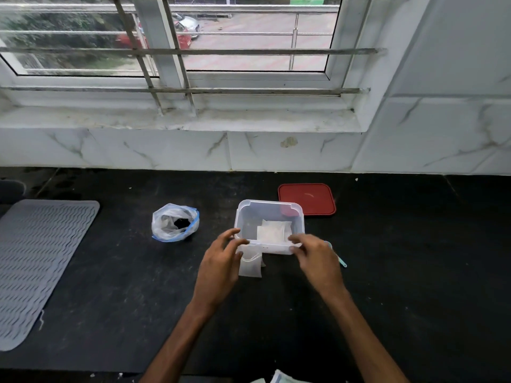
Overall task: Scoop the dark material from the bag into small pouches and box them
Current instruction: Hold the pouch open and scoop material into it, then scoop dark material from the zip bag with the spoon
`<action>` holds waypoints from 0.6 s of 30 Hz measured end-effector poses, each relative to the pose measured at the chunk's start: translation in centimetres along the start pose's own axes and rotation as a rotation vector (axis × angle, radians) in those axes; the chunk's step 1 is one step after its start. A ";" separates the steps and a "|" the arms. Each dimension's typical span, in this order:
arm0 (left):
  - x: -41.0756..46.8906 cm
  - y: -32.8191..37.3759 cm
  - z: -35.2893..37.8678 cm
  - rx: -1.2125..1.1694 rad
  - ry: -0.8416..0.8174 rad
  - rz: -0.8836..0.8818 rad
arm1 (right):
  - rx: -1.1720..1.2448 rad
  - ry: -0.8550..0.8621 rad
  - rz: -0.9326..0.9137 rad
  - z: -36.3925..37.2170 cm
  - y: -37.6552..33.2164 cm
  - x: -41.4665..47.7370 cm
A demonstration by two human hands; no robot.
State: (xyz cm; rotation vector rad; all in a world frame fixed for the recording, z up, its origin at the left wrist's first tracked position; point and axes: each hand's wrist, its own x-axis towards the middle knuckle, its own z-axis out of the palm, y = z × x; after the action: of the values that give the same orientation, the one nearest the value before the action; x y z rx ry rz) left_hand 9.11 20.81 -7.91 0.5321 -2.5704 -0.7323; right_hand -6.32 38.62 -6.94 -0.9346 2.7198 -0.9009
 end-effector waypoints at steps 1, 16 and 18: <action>0.5 0.5 0.1 -0.008 0.002 0.005 | -0.006 0.049 0.068 -0.2 1.3 0.3; 2.4 6.5 4.9 0.064 -0.119 0.020 | -0.304 -0.054 0.377 -0.6 9.6 2.3; 2.3 6.6 3.9 0.035 -0.115 -0.062 | -0.168 0.029 0.346 -2.0 8.6 2.7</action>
State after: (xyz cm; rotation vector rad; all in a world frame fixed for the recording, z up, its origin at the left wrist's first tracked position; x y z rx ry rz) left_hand 3.70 26.51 -6.56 0.5998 -2.6875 -0.7610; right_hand -13.50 43.39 -10.09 -0.4494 2.8888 -0.6336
